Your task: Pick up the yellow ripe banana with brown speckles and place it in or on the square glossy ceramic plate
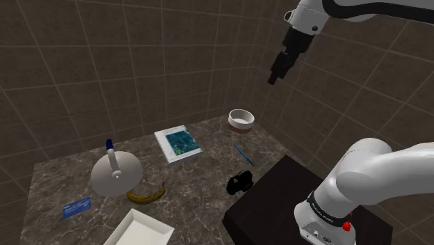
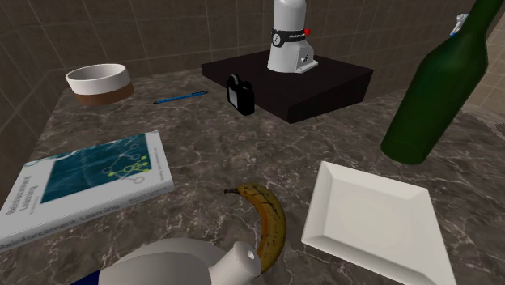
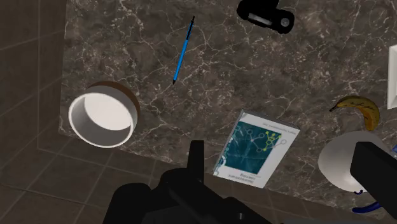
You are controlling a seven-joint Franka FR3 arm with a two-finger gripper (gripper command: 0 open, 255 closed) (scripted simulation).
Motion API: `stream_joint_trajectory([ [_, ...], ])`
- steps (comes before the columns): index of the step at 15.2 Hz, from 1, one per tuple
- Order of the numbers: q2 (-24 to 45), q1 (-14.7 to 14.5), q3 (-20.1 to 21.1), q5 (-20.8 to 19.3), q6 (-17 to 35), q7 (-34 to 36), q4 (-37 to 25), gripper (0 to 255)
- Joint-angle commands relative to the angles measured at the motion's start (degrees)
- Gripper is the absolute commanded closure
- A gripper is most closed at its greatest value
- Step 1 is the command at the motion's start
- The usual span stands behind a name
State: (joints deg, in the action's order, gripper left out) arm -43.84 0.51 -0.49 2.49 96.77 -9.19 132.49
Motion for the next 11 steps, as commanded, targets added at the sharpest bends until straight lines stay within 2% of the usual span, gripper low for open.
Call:
stream_joint_trajectory([
  [1,0.0,0.0,0.0,0.0,0.0,0.0,0.0,0],
  [11,10.5,-4.2,7.4,3.0,14.9,3.3,5.0,0],
])
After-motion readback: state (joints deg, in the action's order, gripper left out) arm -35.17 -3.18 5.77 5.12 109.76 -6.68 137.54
